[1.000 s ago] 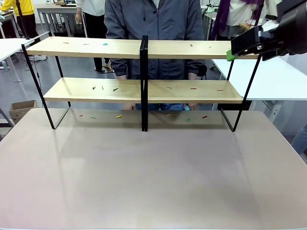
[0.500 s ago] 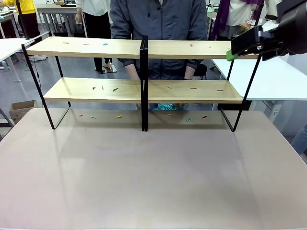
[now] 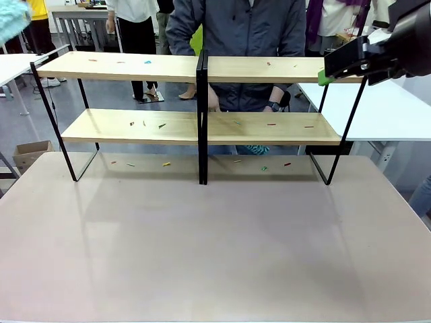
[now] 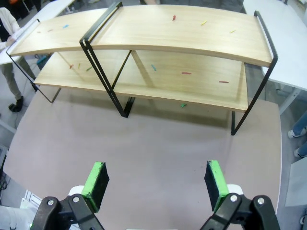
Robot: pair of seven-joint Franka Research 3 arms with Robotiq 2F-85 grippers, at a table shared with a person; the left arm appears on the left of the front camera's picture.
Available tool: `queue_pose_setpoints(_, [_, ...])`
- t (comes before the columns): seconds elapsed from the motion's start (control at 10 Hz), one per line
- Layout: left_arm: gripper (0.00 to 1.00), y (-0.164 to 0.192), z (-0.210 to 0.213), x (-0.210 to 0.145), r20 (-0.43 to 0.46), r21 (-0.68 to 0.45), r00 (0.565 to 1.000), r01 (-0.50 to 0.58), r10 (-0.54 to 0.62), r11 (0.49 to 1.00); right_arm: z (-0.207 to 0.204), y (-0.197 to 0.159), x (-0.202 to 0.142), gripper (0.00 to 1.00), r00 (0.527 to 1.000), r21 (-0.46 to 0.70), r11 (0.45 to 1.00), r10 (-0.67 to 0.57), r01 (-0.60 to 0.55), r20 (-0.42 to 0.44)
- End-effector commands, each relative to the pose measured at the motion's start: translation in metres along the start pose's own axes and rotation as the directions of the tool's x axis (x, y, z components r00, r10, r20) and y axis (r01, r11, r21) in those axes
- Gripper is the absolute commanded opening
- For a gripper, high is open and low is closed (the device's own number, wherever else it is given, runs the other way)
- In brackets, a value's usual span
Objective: Clean the shelves.
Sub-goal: Clean a randomly selected level of the Shelf with the Duster.
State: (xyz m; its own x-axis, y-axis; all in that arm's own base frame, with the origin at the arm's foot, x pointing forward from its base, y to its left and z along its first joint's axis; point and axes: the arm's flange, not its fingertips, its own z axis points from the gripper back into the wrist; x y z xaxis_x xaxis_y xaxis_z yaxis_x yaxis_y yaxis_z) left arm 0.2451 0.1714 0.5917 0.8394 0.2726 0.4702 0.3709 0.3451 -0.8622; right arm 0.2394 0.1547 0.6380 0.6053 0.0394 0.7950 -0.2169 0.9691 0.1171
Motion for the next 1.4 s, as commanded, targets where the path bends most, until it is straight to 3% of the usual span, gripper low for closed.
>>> queue_pose_setpoints(0.0, [0.12, -0.039, -0.039, -0.018, -0.31, -0.064, 0.927, 0.201, -0.211, 0.978, 0.0, 0.0, 0.0, 1.0, 1.0, 0.002, 1.0, -0.003, 0.003, -0.002])
queue_pose_setpoints(0.1, [0.12, -0.049, -0.061, -0.031, -0.389, -0.097, 0.883, 0.244, -0.263, 0.965, 0.0, 0.0, 0.0, 1.0, 1.0, 0.002, 1.0, -0.003, 0.003, -0.002])
queue_pose_setpoints(0.3, [0.12, -0.052, -0.103, -0.054, -0.589, -0.144, 0.738, 0.305, -0.329, 0.941, 0.0, 0.0, 0.0, 1.0, 1.0, 0.002, 1.0, -0.003, 0.003, -0.002])
queue_pose_setpoints(0.4, [0.12, -0.047, -0.125, -0.067, -0.699, -0.135, 0.623, 0.366, -0.35, 0.921, 0.0, 0.0, 0.0, 1.0, 1.0, 0.002, 1.0, -0.003, 0.003, -0.002])
queue_pose_setpoints(0.5, [0.12, -0.045, -0.131, -0.069, -0.686, 0.081, 0.679, 0.428, -0.261, 0.9, 0.0, 0.0, 0.0, 1.0, 1.0, 0.002, 1.0, -0.003, 0.003, -0.002])
queue_pose_setpoints(0.6, [0.12, -0.064, -0.119, -0.064, -0.643, -0.121, 0.709, 0.278, -0.289, 0.953, 0.0, 0.0, 0.0, 1.0, 1.0, 0.002, 1.0, -0.003, 0.003, -0.002])
queue_pose_setpoints(0.7, [0.12, -0.064, -0.119, -0.064, -0.643, -0.121, 0.709, 0.278, -0.289, 0.953, 0.0, 0.0, 0.0, 1.0, 1.0, 0.002, 1.0, -0.003, 0.003, -0.002])
queue_pose_setpoints(0.8, [0.12, -0.055, -0.135, -0.069, -0.705, -0.053, 0.653, 0.342, -0.277, 0.938, 0.0, 0.0, 0.0, 1.0, 1.0, 0.002, 1.0, -0.003, 0.003, -0.002])
queue_pose_setpoints(0.9, [0.12, -0.049, -0.153, -0.064, -0.722, -0.009, 0.653, 0.321, -0.228, 0.947, 0.0, 0.0, 0.0, 1.0, 1.0, 0.002, 1.0, -0.003, 0.003, -0.002])
queue_pose_setpoints(1.1, [0.12, -0.028, -0.243, -0.037, -0.74, 0.18, 0.67, 0.285, -0.062, 0.941, 0.0, 0.0, 0.0, 1.0, 1.0, 0.002, 1.0, -0.003, 0.003, -0.002])
queue_pose_setpoints(1.3, [0.12, -0.006, -0.311, -0.018, -0.75, 0.243, 0.661, 0.238, 0.026, 0.941, 0.0, 0.0, 0.0, 1.0, 1.0, 0.002, 1.0, -0.003, 0.003, -0.002])
